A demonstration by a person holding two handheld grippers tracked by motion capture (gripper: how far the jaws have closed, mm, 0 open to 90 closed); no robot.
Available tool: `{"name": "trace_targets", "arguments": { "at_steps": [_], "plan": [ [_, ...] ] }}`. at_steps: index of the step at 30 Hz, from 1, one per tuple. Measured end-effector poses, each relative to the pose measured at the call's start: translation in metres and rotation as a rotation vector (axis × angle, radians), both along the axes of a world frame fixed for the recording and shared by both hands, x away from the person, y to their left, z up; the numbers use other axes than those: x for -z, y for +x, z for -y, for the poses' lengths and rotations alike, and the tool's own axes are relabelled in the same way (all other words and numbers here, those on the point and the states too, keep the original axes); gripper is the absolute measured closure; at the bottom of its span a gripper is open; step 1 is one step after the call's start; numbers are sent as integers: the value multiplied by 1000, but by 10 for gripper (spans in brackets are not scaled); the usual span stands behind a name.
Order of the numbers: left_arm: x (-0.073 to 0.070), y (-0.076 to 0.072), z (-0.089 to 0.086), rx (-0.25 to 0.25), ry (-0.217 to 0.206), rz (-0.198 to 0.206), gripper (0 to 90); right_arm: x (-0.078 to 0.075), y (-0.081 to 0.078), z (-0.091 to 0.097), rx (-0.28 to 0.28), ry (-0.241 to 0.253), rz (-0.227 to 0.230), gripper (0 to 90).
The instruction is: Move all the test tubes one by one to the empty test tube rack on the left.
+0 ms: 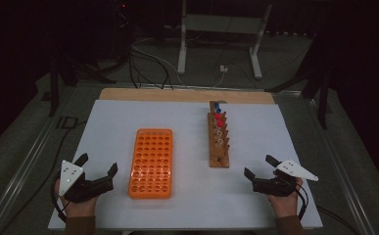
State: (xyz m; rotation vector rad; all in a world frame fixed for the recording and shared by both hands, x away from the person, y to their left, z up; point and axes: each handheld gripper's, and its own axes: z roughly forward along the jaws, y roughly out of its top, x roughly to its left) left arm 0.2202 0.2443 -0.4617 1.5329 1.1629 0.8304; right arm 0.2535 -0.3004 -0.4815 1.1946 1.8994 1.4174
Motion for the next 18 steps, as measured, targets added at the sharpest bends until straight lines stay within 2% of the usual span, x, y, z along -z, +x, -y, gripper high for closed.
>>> {"name": "trace_targets", "arguments": {
  "at_steps": [5, 9, 18],
  "plan": [
    [0, -1, 0, -8, -1, 3, 5, 0, 1, 0, -2, -5, -1, 3],
    [2, 0, -2, -16, -12, -3, 5, -4, 3, 3, 1, 19, -17, 3],
    [2, 1, -1, -16, -10, -3, 5, -21, 16, -5, -23, -12, -32, 3]
  ]
}}
